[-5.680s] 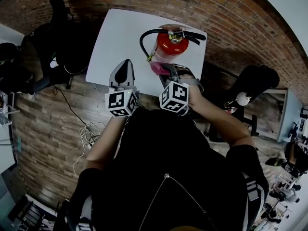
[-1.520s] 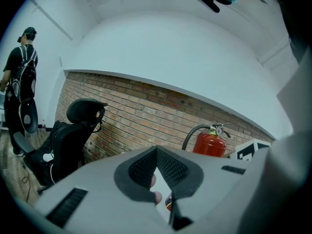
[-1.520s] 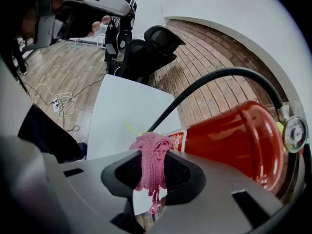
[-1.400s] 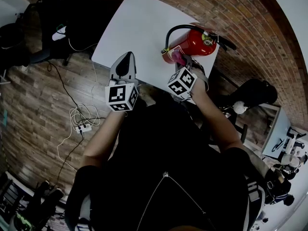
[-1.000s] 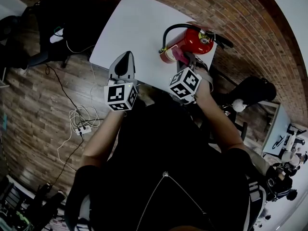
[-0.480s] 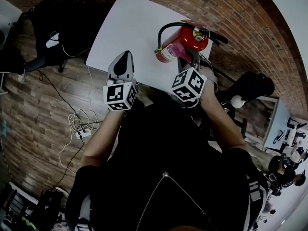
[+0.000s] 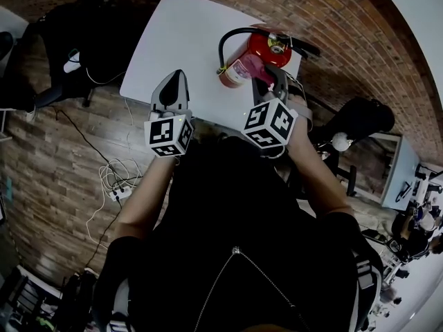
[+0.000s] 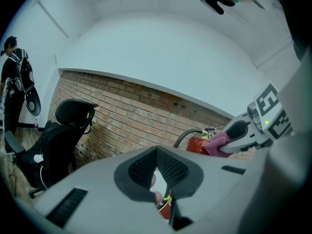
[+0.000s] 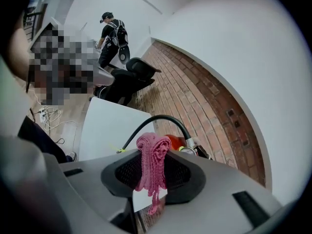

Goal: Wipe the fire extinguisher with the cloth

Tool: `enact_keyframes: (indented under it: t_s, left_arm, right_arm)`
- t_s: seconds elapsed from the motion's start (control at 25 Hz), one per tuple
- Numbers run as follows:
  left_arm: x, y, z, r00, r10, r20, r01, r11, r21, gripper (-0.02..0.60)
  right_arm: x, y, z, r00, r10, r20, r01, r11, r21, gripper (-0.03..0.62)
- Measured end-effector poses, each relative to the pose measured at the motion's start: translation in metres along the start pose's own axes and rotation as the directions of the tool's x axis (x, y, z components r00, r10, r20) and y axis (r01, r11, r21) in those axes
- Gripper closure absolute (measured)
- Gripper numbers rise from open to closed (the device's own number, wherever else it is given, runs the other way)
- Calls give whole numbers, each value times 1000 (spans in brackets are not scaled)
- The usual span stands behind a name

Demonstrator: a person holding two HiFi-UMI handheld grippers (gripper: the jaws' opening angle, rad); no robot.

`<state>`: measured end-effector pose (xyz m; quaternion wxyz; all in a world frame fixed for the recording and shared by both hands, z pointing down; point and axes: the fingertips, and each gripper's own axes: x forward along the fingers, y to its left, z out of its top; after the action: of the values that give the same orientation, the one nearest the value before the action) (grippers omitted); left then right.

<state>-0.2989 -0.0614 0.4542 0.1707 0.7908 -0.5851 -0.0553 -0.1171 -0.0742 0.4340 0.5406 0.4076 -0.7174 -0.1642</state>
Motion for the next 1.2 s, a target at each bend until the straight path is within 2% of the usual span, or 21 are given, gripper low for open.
enact_keyframes:
  t_s: [0.32,0.6,0.84,1.0,1.2]
  left_arm:
    - [-9,-31,14,998,46,31,-47,998,50,572]
    - [-31,-68,29,992,110,64,-116,989,93,572]
    - [-57,-84,33,983,164,86,-173,978,117,572]
    - [-54,-87,37,984,145,99,-159,977,145,572]
    - [-30,-87,42,995,40,93,-56,983,177,572]
  right_arm:
    - [-26,-30,2,983,-78,165,68,996,65,479]
    - [-49,-37,-11,953,-48,298,-2,987,163,479]
    - [-58,-26,-20,931,-6,365,-72,977,199,479]
    - [-47,-2,-29,937,52,345,-132,968,213,479]
    - [-16,39,-36,945,144,294,-229,932,280,479]
